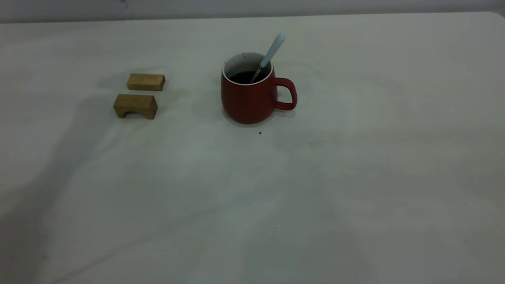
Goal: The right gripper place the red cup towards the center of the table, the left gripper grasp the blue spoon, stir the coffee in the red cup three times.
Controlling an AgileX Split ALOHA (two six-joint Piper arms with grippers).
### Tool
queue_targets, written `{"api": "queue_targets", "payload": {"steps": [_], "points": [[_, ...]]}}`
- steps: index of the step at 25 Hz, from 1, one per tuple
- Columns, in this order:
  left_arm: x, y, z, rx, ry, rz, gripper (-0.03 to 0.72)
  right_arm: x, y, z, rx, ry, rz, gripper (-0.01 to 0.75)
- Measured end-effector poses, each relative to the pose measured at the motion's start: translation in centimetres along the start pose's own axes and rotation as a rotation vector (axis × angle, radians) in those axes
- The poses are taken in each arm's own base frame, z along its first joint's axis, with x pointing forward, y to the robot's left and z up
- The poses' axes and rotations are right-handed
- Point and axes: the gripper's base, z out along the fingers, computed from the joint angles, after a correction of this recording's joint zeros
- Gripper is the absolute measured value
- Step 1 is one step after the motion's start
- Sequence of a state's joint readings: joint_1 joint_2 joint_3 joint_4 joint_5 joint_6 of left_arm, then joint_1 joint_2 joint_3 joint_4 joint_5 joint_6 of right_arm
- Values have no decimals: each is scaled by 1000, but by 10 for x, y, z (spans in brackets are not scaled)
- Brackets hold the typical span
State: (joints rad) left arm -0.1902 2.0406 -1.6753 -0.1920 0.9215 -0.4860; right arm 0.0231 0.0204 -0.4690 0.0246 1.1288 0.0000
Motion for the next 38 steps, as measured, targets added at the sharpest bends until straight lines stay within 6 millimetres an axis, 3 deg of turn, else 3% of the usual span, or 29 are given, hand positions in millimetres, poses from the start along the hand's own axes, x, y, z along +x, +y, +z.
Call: {"api": "queue_targets", "payload": {"steps": [4,8,14,17,20,23,31,38], "points": [[7,9,-61,-139,-147,125,395,0,0,0,0,0,0,572],[29,15,-136,-192,-291,220,367,0,0,0,0,0,0,572],[94,40,-249,-174,-482,417,338,0,0,0,0,0,0,572],[136,61,-286,-155,-573,539,328,0,0,0,0,0,0,572],[182,88,-296,-128,-603,628,323,0,0,0,0,0,0,572],[222,115,-283,-108,-606,669,322,0,0,0,0,0,0,572],[310,190,-196,-81,-592,664,322,0,0,0,0,0,0,572],[347,218,-146,-68,-616,548,322,0,0,0,0,0,0,572]]}}
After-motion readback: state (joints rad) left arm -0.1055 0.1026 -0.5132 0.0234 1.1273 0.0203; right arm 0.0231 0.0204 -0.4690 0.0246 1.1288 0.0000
